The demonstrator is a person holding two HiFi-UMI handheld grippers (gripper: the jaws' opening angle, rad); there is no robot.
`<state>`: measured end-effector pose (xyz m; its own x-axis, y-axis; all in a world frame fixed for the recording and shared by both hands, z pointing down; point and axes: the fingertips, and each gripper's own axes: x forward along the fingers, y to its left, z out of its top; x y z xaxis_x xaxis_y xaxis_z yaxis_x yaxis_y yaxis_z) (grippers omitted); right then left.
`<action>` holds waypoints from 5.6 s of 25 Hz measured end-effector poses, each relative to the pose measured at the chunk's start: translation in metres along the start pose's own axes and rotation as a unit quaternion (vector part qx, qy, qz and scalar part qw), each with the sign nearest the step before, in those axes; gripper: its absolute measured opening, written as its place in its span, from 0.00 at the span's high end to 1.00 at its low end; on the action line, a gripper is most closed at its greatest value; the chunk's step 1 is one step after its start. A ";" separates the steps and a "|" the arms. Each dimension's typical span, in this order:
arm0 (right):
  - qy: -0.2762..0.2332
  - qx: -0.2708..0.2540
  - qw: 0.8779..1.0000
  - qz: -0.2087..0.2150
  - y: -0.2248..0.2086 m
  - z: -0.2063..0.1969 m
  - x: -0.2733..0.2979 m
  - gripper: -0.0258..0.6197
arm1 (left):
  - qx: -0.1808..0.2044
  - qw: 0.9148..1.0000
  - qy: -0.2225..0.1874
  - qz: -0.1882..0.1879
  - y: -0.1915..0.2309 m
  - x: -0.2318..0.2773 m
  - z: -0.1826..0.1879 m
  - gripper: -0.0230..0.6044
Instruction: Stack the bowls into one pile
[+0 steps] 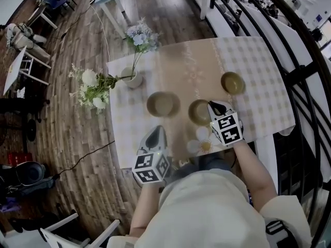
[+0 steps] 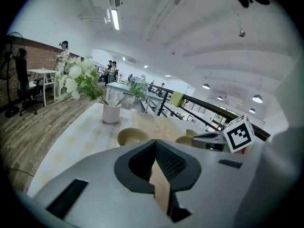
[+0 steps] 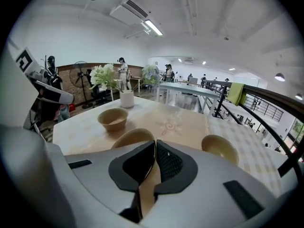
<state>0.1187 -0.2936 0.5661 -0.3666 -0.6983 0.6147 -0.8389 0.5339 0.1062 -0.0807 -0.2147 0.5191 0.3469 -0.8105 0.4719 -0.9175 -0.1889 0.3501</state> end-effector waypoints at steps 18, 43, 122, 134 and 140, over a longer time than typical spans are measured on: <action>-0.064 -0.047 0.995 0.053 0.049 0.079 0.019 0.94 | -0.017 0.999 -0.016 0.037 0.026 -0.027 -0.004 0.96; -0.064 -0.103 0.982 0.145 0.139 0.120 0.084 0.94 | -0.053 0.993 -0.013 0.100 0.058 -0.053 -0.028 0.96; -0.056 -0.022 0.998 -0.019 -0.105 0.035 -0.044 0.88 | 0.002 1.000 -0.001 -0.011 -0.118 0.036 0.000 0.96; -0.034 -0.021 0.999 -0.009 -0.174 0.009 -0.022 0.87 | -0.005 1.000 0.010 0.004 -0.158 0.083 -0.002 0.96; -0.015 -0.019 1.000 0.005 -0.190 -0.010 -0.002 0.87 | -0.009 1.000 0.017 0.019 -0.164 0.098 -0.007 0.96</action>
<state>0.2825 -0.3885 0.5528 -0.3870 -0.7064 0.5927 -0.8191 0.5585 0.1309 0.1051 -0.2589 0.5135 0.3190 -0.7980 0.5113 -0.9264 -0.1485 0.3461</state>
